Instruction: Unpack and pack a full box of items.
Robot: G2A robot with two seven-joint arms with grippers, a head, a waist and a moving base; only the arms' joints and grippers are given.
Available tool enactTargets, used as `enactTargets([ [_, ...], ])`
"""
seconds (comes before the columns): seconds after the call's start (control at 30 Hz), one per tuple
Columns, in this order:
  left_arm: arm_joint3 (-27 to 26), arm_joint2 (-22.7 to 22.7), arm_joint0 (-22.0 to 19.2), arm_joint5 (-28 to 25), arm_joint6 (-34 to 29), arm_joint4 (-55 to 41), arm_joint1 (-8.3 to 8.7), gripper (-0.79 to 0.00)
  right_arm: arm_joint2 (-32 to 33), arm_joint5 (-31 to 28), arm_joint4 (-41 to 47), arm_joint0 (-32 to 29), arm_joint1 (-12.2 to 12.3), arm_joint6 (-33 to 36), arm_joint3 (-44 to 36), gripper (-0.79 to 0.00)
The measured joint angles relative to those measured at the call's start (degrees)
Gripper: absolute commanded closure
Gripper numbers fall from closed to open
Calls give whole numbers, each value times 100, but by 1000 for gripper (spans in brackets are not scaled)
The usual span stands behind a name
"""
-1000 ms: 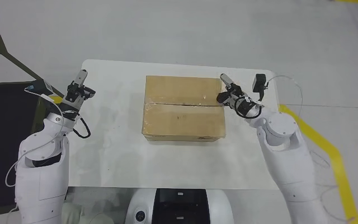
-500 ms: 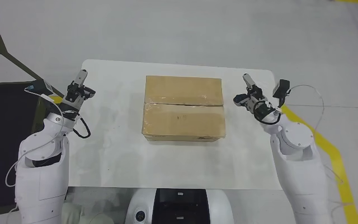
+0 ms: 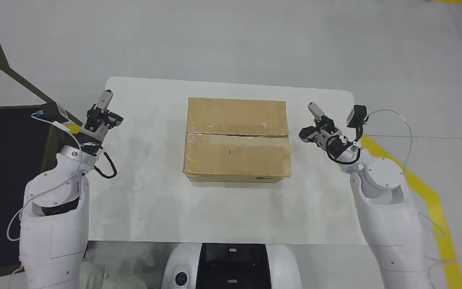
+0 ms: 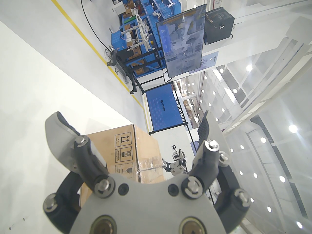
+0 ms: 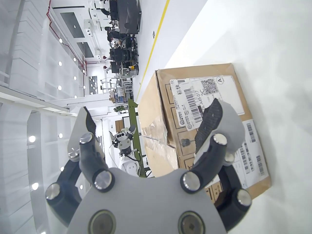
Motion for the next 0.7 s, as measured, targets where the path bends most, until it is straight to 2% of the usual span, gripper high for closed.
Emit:
enactTargets([
  [0.03, 0, 0, 0, 0, 0, 0, 0, -785, -4, 16, -17, -16, 6, 23, -32, -779],
  [0.1, 0, 0, 0, 0, 0, 0, 0, -785, -2, 42, -36, -41, 15, 55, -82, -634],
  [0.17, 0, 0, 0, 0, 0, 0, 0, -785, 3, 86, -78, -63, 27, 88, -135, -539],
  [0.27, 0, 0, 0, 0, 0, 0, 0, -785, -16, 214, -182, -69, 47, 166, -206, -483],
  [0.43, 0, 0, 0, 0, 0, 0, 0, -785, -96, 429, -331, -35, 71, 277, -272, -483],
  [0.57, 0, 0, 0, 0, 0, 0, 0, -785, -183, 579, -450, 29, 87, 366, -245, -394],
  [0.63, 0, 0, 0, 0, 0, 0, 0, -785, -227, 656, -511, 59, 95, 403, -243, -385],
  [0.7, 0, 0, 0, 0, 0, 0, 0, -785, -247, 717, -548, 70, 101, 404, -252, -339],
])
